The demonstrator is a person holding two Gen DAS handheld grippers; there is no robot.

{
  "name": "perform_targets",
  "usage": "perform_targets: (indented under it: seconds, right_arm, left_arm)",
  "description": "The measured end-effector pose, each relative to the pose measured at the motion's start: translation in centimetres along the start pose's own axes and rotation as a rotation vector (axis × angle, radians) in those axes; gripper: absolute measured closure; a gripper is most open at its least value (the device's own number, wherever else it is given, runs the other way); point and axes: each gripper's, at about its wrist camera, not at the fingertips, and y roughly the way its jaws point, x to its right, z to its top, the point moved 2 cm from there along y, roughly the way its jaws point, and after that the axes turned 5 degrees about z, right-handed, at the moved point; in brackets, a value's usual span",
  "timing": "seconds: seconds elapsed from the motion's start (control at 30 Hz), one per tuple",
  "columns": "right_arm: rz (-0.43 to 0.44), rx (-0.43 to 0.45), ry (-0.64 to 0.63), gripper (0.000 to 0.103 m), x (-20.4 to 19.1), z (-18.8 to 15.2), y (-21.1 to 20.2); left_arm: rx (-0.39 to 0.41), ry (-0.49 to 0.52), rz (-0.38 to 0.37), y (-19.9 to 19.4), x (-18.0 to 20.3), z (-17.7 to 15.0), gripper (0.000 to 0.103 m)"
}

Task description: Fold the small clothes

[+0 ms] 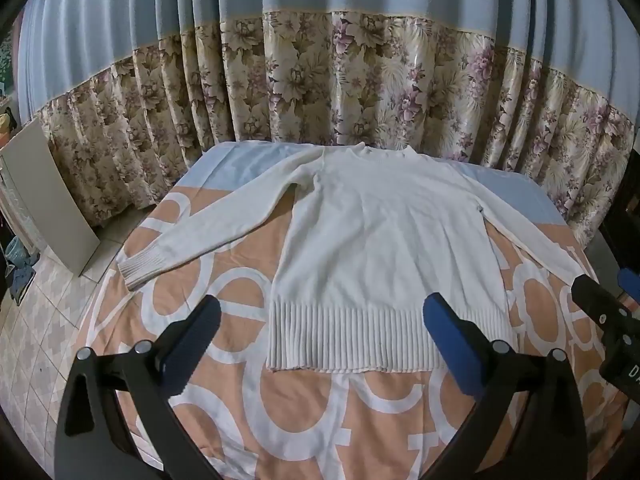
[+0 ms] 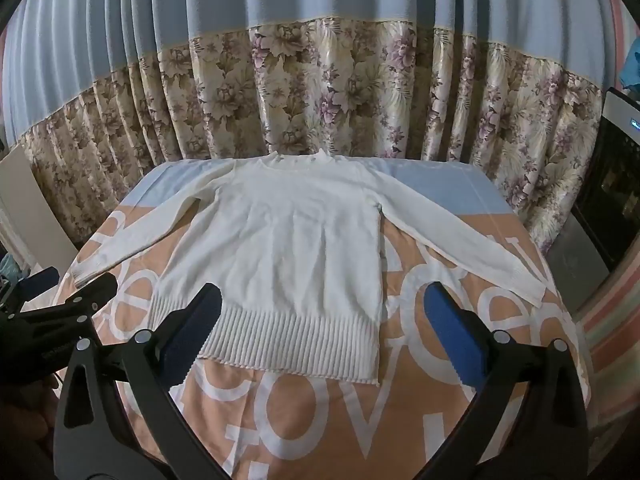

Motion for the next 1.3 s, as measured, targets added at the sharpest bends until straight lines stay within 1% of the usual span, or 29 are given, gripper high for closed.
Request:
perform_targets:
  seconds: [0.13,0.2,0.37,0.93,1.0,1.1,1.3]
  right_arm:
    - [-0.003,0.002,0.007,0.003,-0.5,0.0,0.0]
    - [0.001,0.008,0.005,0.003,0.6,-0.1,0.0]
    - [0.002,0.007,0.009,0.003,1.3,0.2,0.0]
    - [-0.012,0.006,0.009,0.003,0.9,0.3,0.0]
    - [-0.017,-0.011,0.018,0.003,1.3,0.7,-0.1]
    - [-0.026,0.000,0.010,0.003,1.5,0.9,-0.2]
    - [-0.048,-0.038,0.013,0.003,1.4,1.0,-0.1]
  left_arm:
    - [-0.002,0.001,-0.002,-0.3,0.0,0.0,0.002]
    - [-0.002,0.002,-0.002,-0.2,0.1,0.0,0.002]
    - [-0.003,0.000,0.000,-0.3,0.2,0.1,0.002]
    - [0.001,-0.002,-0.008,-0.3,0.6,0.4,0.002]
    - [0.003,-0.002,-0.006,-0.4,0.6,0.5,0.002]
    - [0.006,0.001,-0.008,-0.4,0.9,0.8,0.002]
    - [0.008,0.000,-0.008,-0.3,1.1,1.0,0.002]
